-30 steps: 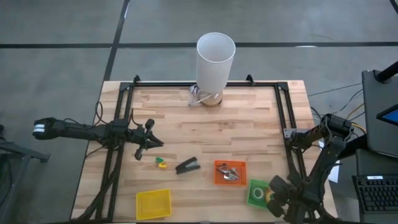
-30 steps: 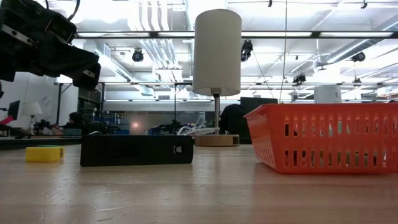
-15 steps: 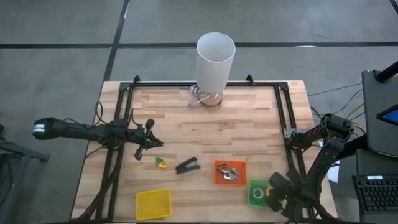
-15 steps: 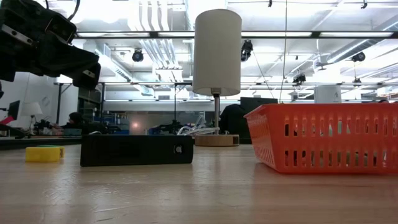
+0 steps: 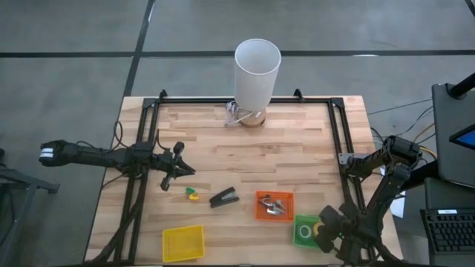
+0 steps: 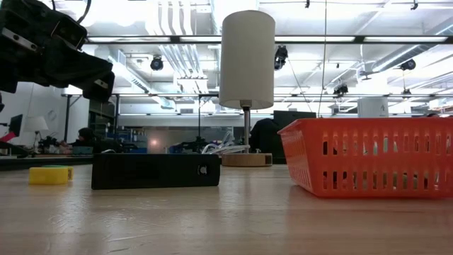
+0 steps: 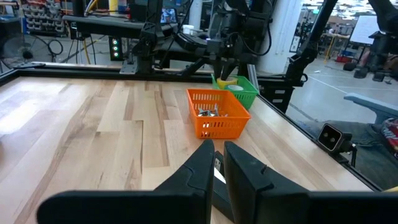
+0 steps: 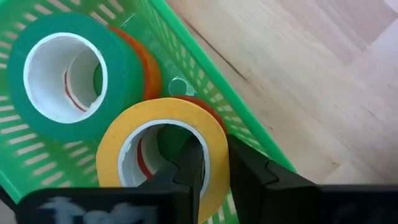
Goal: Pick and place Stapler, Stapler remover, tape
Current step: Put the yellow tape into the green basket, then put the black stapler into the yellow basket
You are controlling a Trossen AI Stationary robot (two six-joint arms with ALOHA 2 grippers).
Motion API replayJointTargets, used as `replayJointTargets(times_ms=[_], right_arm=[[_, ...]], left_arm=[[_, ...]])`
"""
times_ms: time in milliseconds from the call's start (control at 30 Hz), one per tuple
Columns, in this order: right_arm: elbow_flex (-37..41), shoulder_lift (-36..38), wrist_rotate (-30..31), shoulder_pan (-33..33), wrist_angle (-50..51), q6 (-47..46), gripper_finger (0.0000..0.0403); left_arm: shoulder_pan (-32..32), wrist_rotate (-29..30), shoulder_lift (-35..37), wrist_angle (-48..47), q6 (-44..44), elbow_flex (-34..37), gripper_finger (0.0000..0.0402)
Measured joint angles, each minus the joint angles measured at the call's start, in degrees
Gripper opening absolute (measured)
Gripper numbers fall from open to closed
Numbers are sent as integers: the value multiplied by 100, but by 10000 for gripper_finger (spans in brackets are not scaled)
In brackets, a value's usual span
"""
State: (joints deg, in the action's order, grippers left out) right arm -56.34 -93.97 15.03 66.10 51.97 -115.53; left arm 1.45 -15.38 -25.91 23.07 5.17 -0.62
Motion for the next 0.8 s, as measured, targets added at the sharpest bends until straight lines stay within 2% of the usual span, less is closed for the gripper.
replayJointTargets(times_ms=[433, 700, 800], right_arm=[[20, 72, -63, -1, 77, 106, 155], [22, 358, 22, -14, 447, 17, 164], [22, 403, 300, -14, 505, 22, 158]], left_arm=[[2, 2, 0, -2, 0, 0, 39], [0, 0, 0, -13, 0, 0, 39], [0, 0, 1, -18, 0, 0, 39]])
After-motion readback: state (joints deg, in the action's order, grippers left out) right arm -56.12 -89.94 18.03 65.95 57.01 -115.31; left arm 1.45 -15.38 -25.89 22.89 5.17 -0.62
